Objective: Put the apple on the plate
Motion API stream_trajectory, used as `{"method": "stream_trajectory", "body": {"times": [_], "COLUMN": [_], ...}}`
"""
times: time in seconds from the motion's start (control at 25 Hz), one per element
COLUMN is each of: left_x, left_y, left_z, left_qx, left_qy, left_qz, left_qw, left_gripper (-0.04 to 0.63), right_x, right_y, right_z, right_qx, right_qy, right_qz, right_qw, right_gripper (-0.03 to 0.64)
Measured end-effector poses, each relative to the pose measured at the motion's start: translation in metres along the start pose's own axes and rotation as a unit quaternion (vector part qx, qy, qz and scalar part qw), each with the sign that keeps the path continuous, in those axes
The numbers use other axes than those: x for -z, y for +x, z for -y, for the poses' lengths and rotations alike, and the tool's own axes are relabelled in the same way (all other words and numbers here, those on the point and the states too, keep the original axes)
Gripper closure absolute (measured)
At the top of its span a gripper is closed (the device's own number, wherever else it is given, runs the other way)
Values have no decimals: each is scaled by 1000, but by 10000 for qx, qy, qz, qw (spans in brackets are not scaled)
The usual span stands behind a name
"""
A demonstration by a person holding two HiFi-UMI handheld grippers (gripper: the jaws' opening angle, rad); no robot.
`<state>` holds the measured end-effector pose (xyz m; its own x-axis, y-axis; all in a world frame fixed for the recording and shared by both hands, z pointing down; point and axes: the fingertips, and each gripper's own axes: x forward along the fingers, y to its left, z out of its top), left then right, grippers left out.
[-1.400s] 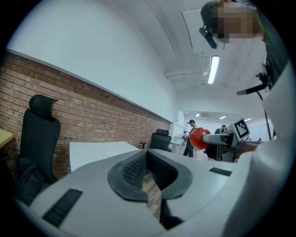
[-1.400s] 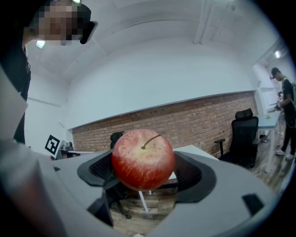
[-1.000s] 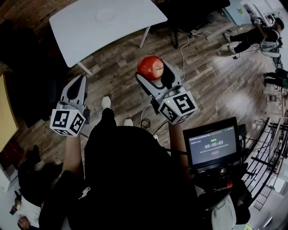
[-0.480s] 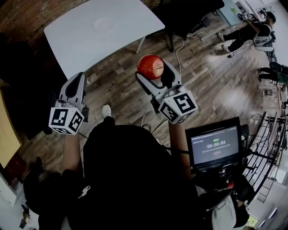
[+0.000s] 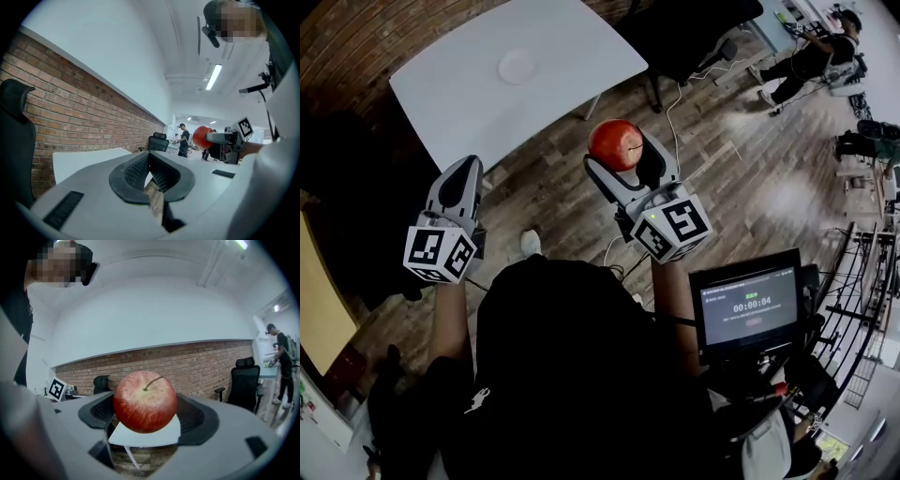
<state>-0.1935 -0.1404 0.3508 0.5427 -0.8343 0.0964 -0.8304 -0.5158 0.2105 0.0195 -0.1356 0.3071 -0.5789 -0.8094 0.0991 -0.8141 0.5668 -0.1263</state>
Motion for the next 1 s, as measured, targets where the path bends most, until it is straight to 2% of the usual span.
{"method": "stream_trajectory", "body": {"times": [0.24, 0.56, 1.0], "left_x": [8, 33, 23], "left_y": [17, 29, 14], "left_z": [-37, -77, -112], "left_qx": [10, 112, -108], "left_qy": [-127, -115, -316], "left_qz": [-193, -309, -242], "left_qw": [9997, 9994, 9991], "left_gripper": [589, 589, 589], "right_x": [7, 32, 20], "right_y": [30, 65, 94], "right_z": [-2, -4, -23], "right_qx": [178, 249, 84], "right_qy": [54, 64, 105], "right_qz": [-161, -339, -347], "right_qw": [9997, 9991, 9993], "right_gripper": [221, 221, 221]}}
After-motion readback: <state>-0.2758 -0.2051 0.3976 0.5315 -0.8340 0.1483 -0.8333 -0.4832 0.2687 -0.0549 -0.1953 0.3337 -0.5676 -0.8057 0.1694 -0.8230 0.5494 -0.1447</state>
